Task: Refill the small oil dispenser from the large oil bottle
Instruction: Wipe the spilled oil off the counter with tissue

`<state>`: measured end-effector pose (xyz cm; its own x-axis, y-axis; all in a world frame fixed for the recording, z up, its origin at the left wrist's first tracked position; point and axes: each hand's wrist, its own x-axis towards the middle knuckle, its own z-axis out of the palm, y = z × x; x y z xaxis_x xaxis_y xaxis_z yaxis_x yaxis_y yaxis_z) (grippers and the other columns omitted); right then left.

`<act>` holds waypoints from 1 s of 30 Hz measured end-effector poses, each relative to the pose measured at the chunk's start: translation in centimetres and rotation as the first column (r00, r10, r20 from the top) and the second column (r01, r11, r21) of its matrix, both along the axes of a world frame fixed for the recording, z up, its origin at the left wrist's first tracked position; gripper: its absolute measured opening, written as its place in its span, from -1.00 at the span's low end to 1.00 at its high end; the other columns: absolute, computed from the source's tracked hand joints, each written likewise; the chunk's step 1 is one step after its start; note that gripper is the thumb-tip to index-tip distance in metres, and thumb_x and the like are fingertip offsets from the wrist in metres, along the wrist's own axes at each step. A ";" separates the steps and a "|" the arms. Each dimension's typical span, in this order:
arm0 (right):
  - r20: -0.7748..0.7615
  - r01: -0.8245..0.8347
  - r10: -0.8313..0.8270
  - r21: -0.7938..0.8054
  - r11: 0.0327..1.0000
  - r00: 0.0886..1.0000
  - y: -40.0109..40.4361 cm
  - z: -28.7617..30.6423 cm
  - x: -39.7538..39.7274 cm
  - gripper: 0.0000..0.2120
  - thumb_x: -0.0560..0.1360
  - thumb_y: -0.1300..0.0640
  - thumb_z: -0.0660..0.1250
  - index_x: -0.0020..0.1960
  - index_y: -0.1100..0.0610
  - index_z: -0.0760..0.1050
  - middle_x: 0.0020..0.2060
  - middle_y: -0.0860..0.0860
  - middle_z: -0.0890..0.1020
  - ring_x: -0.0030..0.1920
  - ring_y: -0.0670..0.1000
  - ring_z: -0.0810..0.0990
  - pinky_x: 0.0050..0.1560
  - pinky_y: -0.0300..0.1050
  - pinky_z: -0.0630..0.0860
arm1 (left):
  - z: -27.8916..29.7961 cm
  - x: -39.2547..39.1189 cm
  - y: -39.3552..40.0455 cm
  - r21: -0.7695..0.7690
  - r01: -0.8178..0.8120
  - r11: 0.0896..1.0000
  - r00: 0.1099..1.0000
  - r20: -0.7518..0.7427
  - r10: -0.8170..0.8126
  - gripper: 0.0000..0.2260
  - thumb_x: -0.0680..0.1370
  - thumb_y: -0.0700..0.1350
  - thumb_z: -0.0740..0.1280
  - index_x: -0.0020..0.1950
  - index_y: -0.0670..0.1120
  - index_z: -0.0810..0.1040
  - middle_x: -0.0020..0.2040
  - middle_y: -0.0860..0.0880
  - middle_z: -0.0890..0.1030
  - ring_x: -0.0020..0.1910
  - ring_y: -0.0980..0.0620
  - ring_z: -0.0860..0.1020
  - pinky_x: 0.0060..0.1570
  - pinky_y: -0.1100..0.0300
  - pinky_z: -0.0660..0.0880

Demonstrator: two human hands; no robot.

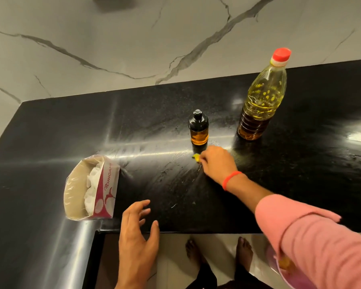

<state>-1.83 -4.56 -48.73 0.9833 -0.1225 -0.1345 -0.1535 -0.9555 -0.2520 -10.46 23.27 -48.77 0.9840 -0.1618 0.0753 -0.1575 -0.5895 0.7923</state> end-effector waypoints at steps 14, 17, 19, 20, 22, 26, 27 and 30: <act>-0.028 -0.032 0.033 0.017 0.999 0.999 0.6 0.0 -1.5 -0.76 0.61 0.07 0.25 0.00 0.13 0.67 -0.04 0.12 0.63 0.02 0.21 0.63 -0.01 0.03 0.58 | -0.1 -0.6 1.5 -0.017 -0.053 0.998 0.998 -0.038 0.053 -0.27 0.46 -0.43 0.45 0.29 0.35 0.40 0.28 0.10 0.50 0.23 0.24 0.54 0.15 0.40 0.51; 0.051 0.199 -0.203 0.063 0.978 0.978 -0.9 0.1 0.0 -0.81 0.59 0.08 0.31 0.01 0.11 0.69 -0.05 0.11 0.65 0.00 0.20 0.64 -0.05 -0.02 0.54 | -0.3 -1.0 1.5 -0.018 -0.065 0.998 0.997 -0.048 0.064 -0.27 0.46 -0.45 0.44 0.29 0.34 0.41 0.29 0.10 0.49 0.24 0.24 0.54 0.15 0.43 0.50; 0.029 0.137 -0.139 0.070 0.988 0.990 2.9 0.1 -0.8 -0.85 0.55 0.13 0.33 -0.01 0.14 0.66 -0.09 0.13 0.65 -0.04 0.21 0.66 -0.08 -0.01 0.58 | -0.3 -1.0 0.8 -0.032 -0.060 0.998 0.997 -0.041 0.058 -0.26 0.46 -0.48 0.43 0.28 0.34 0.41 0.29 0.10 0.49 0.23 0.24 0.55 0.14 0.38 0.52; 0.018 0.041 -0.042 0.078 0.996 0.999 5.5 0.1 -1.8 -0.88 0.53 0.16 0.34 -0.05 0.17 0.64 -0.12 0.14 0.65 -0.07 0.22 0.67 -0.12 0.01 0.60 | -0.2 -0.8 0.5 -0.043 -0.053 0.998 0.998 -0.036 0.052 -0.25 0.46 -0.49 0.42 0.28 0.35 0.41 0.29 0.09 0.49 0.23 0.22 0.56 0.14 0.32 0.54; -0.014 -0.239 0.243 0.143 0.961 0.970 10.2 -0.1 -4.9 -0.96 0.43 0.21 0.42 -0.13 0.17 0.62 -0.18 0.14 0.63 -0.15 0.23 0.66 -0.26 -0.01 0.58 | -0.2 -0.5 -0.3 -0.059 -0.037 0.998 0.999 -0.035 0.035 -0.23 0.46 -0.49 0.40 0.28 0.37 0.40 0.30 0.07 0.50 0.22 0.16 0.58 0.13 0.17 0.58; -0.040 -0.431 0.443 0.170 0.886 0.896 9.4 -0.5 -7.0 -0.88 0.49 0.17 0.35 -0.05 0.18 0.63 -0.08 0.12 0.59 -0.02 0.23 0.60 -0.19 0.05 0.54 | 0.2 0.2 -0.7 -0.078 -0.019 0.997 0.999 -0.030 0.017 -0.29 0.47 -0.49 0.38 0.30 0.30 0.43 0.30 0.10 0.48 0.23 0.14 0.58 0.15 0.07 0.58; -0.037 -0.349 0.356 0.123 0.929 0.934 7.3 -0.5 -6.3 -0.84 0.53 0.15 0.30 -0.02 0.18 0.62 -0.04 0.12 0.59 0.02 0.21 0.60 -0.11 0.05 0.54 | 0.1 0.3 -0.6 -0.074 -0.018 0.997 0.999 -0.029 0.015 -0.31 0.47 -0.48 0.38 0.30 0.27 0.44 0.30 0.10 0.48 0.23 0.14 0.58 0.15 0.08 0.58; -0.036 0.018 -0.018 0.021 1.000 0.999 -0.6 -0.2 -3.8 -0.79 0.60 0.08 0.27 0.04 0.11 0.67 -0.01 0.10 0.64 0.05 0.19 0.63 0.02 0.02 0.57 | 0.1 0.2 -0.4 -0.052 -0.006 0.999 0.999 -0.037 0.004 -0.37 0.49 -0.46 0.38 0.32 0.20 0.46 0.30 0.12 0.46 0.24 0.18 0.56 0.16 0.09 0.58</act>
<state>-5.64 -5.21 -48.94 0.9755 -0.1368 -0.1723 -0.1798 -0.9471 -0.2660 -10.28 22.85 -48.63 0.9871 -0.1533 0.0472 -0.1247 -0.5480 0.8272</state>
